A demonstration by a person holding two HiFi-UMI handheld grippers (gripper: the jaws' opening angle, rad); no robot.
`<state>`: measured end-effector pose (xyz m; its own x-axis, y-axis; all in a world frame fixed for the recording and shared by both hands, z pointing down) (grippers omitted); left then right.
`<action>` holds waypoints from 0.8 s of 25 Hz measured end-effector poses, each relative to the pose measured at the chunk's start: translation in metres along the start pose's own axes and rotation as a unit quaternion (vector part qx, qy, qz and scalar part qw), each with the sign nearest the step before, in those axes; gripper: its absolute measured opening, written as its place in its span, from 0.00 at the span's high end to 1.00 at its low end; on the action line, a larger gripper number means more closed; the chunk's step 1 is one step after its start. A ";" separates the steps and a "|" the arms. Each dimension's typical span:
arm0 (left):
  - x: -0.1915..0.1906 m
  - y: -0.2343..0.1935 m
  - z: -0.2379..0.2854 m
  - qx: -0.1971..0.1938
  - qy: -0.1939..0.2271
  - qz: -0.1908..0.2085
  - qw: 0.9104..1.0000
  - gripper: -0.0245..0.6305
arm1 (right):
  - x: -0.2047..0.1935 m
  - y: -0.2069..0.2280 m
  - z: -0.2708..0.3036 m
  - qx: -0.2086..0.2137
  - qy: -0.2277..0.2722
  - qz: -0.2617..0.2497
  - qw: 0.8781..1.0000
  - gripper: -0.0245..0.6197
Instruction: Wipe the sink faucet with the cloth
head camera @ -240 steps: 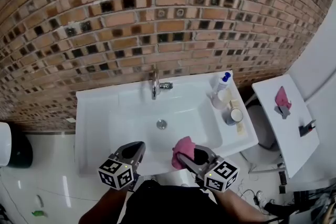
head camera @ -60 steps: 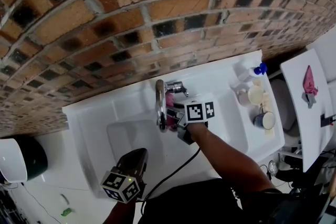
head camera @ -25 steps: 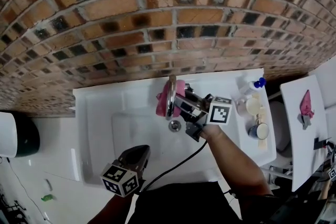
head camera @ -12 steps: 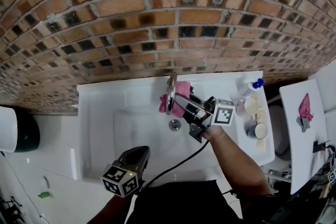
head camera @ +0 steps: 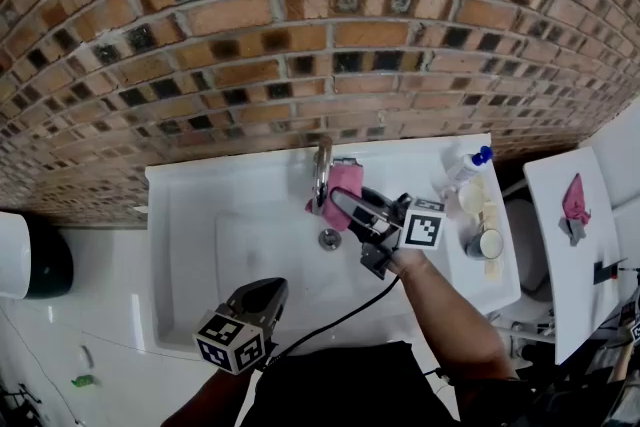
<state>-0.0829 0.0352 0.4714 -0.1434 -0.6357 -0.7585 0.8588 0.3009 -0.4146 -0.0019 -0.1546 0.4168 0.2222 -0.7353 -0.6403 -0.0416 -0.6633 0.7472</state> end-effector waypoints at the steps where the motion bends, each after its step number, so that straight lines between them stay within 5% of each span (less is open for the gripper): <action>1: 0.000 0.000 0.001 -0.001 -0.001 0.002 1.000 0.95 | -0.001 -0.001 -0.002 -0.003 0.000 -0.001 1.000 0.78; 11: 0.016 -0.006 0.015 -0.010 0.001 0.013 1.000 0.95 | 0.015 -0.009 -0.023 -0.077 -0.029 -0.084 0.993 0.78; 20: 0.034 -0.019 0.033 -0.003 0.011 0.000 1.000 0.95 | 0.087 0.014 -0.030 -0.212 -0.078 -0.192 0.955 0.77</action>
<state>-0.0874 -0.0157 0.4703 -0.1544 -0.6198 -0.7694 0.8555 0.3056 -0.4179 0.0459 -0.2240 0.3766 -0.0076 -0.4836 -0.8753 0.4188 -0.7964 0.4363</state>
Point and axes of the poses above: the fingertips, and each gripper's own axes: z forward along the fingers, y to its right, x out of its top, the point moved 2 cm from there along -z, backward along the fingers, and after that the axes turned 2 degrees about -y, right-handed, at the moved point
